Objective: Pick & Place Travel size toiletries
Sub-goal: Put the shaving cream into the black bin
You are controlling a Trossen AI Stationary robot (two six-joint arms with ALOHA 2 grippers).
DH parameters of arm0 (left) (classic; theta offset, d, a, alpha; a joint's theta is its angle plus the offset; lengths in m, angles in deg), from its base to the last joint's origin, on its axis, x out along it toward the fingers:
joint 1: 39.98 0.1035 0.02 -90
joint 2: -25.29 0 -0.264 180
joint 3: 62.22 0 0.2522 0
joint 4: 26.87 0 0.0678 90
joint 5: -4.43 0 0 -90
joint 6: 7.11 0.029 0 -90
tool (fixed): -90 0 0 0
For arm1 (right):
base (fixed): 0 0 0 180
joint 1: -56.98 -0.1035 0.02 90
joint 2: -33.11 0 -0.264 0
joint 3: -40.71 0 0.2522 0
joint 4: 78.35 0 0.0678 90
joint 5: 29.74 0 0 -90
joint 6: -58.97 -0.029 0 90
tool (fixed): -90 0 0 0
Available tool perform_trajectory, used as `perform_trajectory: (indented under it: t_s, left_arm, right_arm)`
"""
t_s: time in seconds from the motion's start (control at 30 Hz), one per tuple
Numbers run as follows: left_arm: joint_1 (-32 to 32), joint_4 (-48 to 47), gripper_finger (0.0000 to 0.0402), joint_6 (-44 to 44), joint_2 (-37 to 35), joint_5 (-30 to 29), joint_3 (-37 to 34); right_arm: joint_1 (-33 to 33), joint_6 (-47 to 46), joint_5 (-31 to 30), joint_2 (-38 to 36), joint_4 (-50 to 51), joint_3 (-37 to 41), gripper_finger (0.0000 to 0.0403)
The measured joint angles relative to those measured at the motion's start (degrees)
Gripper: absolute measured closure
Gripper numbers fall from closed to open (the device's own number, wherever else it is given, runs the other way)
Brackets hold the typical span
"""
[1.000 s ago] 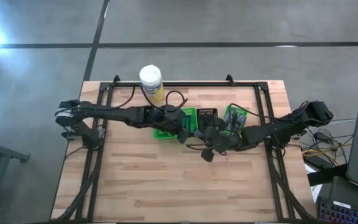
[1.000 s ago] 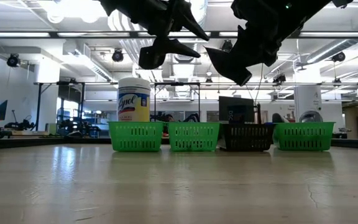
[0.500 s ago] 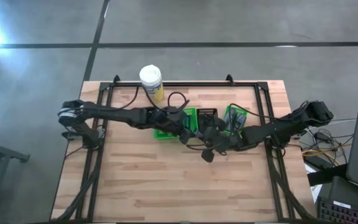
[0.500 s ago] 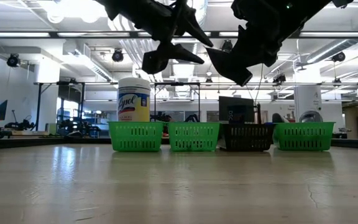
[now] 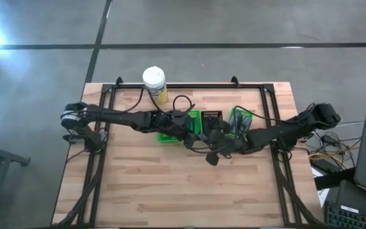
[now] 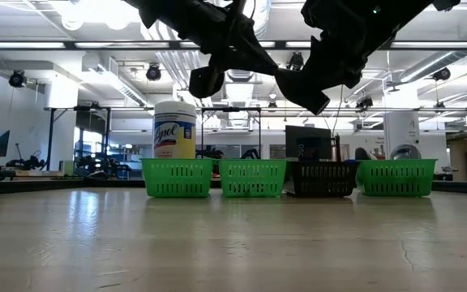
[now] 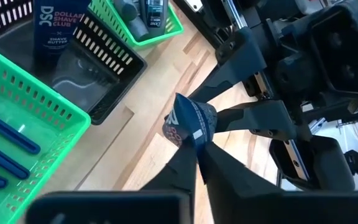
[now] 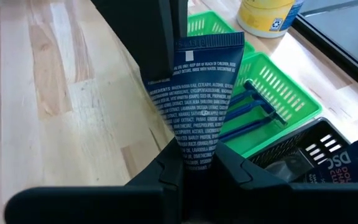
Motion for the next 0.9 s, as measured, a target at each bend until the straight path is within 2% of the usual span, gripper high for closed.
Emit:
perform_trajectory:
  t_s: [0.1,0.37,0.57,0.77,0.9]
  left_arm:
    - [0.0,-0.1,0.0394,0.2,0.0,-0.6,0.0]
    - [0.0,-0.5,0.0399,3.2,-0.1,-1.5,0.0]
    - [0.0,-3.2,0.04,8.3,-0.1,-1.6,0.1]
    - [0.1,-13.0,0.04,20.9,-0.2,-3.1,3.3]
    - [-1.3,-16.5,0.0401,34.9,-0.2,-1.9,5.5]
  right_arm:
    - [0.0,0.1,-0.1,0.0,0.0,0.0,0.0364]
    - [0.0,2.7,0.1,0.0,-0.2,0.0,0.0352]
    - [0.0,3.0,5.9,-1.8,2.4,0.0,0.0271]
    - [0.6,4.7,8.3,-6.7,8.2,-1.1,0.018]
    - [3.1,10.2,18.2,-8.0,11.1,-4.5,0.0152]
